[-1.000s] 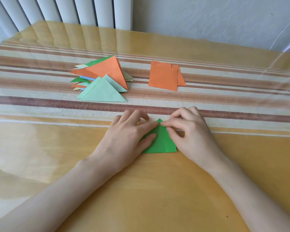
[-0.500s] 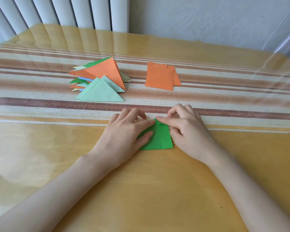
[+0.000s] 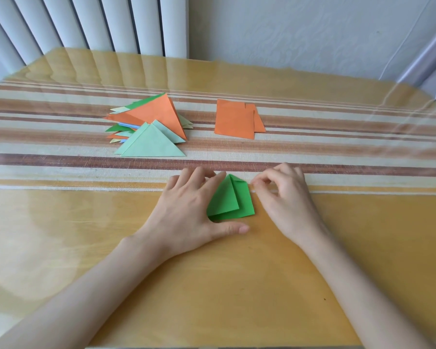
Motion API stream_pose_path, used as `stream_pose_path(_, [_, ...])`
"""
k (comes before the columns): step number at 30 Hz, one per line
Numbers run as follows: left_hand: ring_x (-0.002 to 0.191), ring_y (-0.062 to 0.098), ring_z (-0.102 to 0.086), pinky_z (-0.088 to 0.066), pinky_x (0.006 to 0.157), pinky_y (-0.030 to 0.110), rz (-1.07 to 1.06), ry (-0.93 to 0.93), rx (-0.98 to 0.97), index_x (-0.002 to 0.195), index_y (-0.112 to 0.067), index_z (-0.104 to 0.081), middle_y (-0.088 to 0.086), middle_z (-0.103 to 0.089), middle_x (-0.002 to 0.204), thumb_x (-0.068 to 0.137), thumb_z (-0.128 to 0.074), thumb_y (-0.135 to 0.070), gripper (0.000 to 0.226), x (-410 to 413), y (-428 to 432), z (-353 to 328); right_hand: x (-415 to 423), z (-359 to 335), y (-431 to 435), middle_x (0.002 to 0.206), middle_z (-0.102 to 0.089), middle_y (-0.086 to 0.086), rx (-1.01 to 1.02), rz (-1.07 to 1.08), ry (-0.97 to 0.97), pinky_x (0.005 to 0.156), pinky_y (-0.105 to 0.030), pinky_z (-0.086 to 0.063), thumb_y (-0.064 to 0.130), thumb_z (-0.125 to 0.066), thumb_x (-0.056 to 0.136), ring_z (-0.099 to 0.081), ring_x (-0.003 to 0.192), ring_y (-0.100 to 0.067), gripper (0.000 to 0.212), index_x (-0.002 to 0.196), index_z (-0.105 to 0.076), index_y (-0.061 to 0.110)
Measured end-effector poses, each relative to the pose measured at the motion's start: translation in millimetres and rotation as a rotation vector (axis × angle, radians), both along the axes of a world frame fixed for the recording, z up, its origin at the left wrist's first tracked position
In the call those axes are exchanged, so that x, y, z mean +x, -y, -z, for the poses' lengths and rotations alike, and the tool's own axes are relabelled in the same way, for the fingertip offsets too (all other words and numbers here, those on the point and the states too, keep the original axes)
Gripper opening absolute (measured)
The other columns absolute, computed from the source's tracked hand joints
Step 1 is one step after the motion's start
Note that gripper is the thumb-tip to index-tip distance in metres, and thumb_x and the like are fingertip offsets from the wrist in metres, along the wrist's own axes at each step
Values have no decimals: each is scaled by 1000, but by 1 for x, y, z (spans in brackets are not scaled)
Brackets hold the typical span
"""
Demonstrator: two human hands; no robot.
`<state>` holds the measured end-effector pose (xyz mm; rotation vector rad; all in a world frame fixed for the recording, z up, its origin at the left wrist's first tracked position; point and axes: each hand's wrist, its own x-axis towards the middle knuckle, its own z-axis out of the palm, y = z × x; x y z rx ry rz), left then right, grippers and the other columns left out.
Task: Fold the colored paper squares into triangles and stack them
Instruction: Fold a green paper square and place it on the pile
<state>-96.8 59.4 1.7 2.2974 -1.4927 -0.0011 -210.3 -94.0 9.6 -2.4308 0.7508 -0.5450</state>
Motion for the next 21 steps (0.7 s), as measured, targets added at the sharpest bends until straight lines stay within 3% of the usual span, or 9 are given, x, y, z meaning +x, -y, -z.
stream_pose_path(7, [95, 17, -47, -41, 84, 34, -11, -92, -105, 122, -21, -63, -6, -56, 108, 82, -35, -63, 64, 1, -2, 1, 7, 3, -8, 96, -57, 6, 57, 12, 6, 90, -31, -33, 37, -59, 90, -41, 101, -14, 17, 90, -68, 22])
stream_pose_path(11, [77, 9, -53, -44, 68, 30, -17, -214, -242, 105, -19, -68, -12, -55, 85, 88, -39, -47, 44, 3, -2, -2, 17, 2, -14, 85, -58, 16, 132, -13, 90, 86, -31, -38, 29, -66, 88, -49, 95, -15, 8, 83, -66, 22])
stream_pose_path(14, [63, 4, -50, -37, 57, 16, -85, -310, -353, 89, -15, -63, -16, -52, 65, 92, -52, -25, 16, 2, -3, -7, 18, 0, -12, 78, -63, 12, 279, -41, 189, 74, -24, -43, 17, -66, 89, -57, 81, -10, 7, 82, -66, 16])
stream_pose_path(16, [68, 4, -59, -46, 63, 18, -167, -546, -409, 93, -20, -62, -17, -63, 72, 87, -61, -19, 6, 4, -4, -8, 17, -3, -9, 80, -67, 4, 407, -52, 246, 70, -17, -46, 10, -63, 90, -60, 77, -7, 7, 84, -65, 14])
stream_pose_path(18, [85, 10, -66, -53, 72, 26, -200, -858, -455, 102, -25, -59, -9, -69, 88, 78, -63, -20, 25, 9, -5, -11, 14, -9, -6, 83, -69, -3, 559, -52, 301, 72, -14, -47, 6, -62, 90, -63, 78, -7, 8, 86, -65, 12])
stream_pose_path(21, [79, 12, -67, -53, 64, 24, -145, -1147, -427, 112, -20, -57, -5, -70, 86, 86, -65, -3, 32, 10, -6, -20, 10, -17, -3, 80, -70, -1, 685, -90, 342, 72, -14, -48, 2, -61, 89, -64, 76, -6, 10, 86, -66, 10])
